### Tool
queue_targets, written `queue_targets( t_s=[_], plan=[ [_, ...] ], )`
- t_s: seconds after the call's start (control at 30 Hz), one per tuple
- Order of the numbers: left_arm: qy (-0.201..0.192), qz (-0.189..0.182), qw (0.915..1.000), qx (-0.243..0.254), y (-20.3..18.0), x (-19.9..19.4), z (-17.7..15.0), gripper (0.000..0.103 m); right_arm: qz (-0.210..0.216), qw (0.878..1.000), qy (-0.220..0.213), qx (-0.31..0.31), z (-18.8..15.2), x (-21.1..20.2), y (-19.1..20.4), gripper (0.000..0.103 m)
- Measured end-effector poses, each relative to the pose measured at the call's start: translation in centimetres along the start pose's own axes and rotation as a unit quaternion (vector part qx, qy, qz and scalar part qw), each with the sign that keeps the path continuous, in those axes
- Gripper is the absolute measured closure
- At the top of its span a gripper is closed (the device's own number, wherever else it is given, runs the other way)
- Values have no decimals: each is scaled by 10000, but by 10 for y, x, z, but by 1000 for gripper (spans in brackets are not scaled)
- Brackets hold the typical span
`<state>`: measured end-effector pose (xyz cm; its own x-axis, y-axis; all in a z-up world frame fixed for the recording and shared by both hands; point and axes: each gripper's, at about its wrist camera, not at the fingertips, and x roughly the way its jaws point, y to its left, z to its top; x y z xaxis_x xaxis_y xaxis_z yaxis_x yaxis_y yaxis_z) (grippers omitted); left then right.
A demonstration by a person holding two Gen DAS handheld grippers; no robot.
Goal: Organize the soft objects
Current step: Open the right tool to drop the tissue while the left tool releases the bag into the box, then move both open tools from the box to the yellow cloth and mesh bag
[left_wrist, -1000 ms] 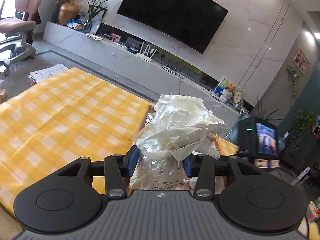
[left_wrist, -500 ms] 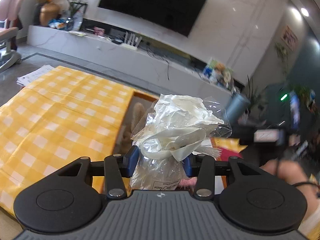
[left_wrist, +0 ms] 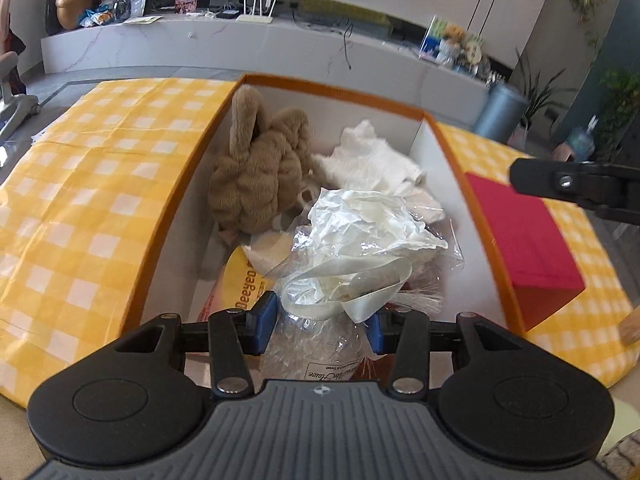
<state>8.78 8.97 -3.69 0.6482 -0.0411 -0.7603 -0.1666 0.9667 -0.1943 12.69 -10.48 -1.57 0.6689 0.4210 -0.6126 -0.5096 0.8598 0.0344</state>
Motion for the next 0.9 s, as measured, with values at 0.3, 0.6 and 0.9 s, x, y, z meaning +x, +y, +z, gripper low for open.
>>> queue_targets(
  t_s=[0.3, 0.6, 0.9],
  plan=[
    [-301, 289, 9986, 311, -16, -18, -2, 29, 1, 9989, -72, 468, -19, -10, -26, 13],
    [-944, 586, 9925, 508, -35, -54, 2, 15, -152, 9939, -276, 1054, -26, -27, -60, 12],
    [-1473, 575, 9856, 599, -58, -83, 4, 15, -402, 9914, -625, 1081, -29, -61, -84, 8]
  ],
)
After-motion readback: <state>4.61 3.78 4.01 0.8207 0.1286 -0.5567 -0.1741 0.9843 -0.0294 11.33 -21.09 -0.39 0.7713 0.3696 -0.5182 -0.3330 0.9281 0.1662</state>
